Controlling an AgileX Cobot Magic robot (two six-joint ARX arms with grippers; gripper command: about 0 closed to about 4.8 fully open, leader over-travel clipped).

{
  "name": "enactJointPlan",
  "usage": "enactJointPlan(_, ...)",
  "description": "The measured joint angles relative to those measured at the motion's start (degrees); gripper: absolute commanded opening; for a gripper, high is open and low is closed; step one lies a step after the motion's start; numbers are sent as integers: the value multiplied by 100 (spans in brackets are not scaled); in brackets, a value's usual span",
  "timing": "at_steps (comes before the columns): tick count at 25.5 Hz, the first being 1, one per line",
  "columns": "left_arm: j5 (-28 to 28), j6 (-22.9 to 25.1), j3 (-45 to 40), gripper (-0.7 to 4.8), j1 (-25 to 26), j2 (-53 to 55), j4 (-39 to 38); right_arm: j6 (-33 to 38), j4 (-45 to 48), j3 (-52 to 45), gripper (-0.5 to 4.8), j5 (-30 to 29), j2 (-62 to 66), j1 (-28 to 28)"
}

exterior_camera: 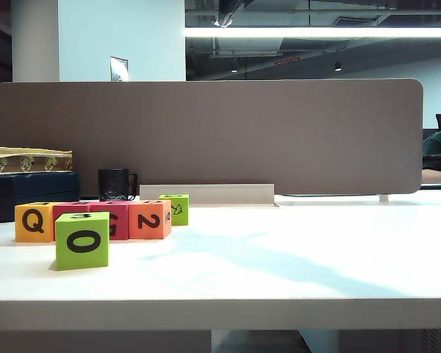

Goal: Select the appropriate blocks from the scattered letter blocks on the table and arrange them in a row to spell out "ABCD".

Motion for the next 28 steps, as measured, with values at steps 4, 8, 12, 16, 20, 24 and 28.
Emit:
enactJointPlan(4,0,0,0,-6,0,0,0,0,2,0,-1,0,0,0)
enactJointPlan(8,-2,109,-4,-6,0,-146,59,0,0,0,-1,0,2,0)
enactJointPlan(12,-2,-284,-651,-6,0,-739,1563,0,2,0,-1,-2,2,2)
enactJointPlan(16,-4,-555,-1502,-6,0,-1228,2844,0,0,0,-1,0,2,0)
enactJointPlan(20,-22,-599,-2162,-6,0,-1591,3390,0,2,0,-1,-2,2,2)
enactJointPlan(24,-341,-645,-2938,-6,9,-2256,3652,0,2,0,-1,0,2,0)
enactJointPlan(28,-498,-706,-3335,-6,160,-2680,3814,0,2,0,-1,0,2,2)
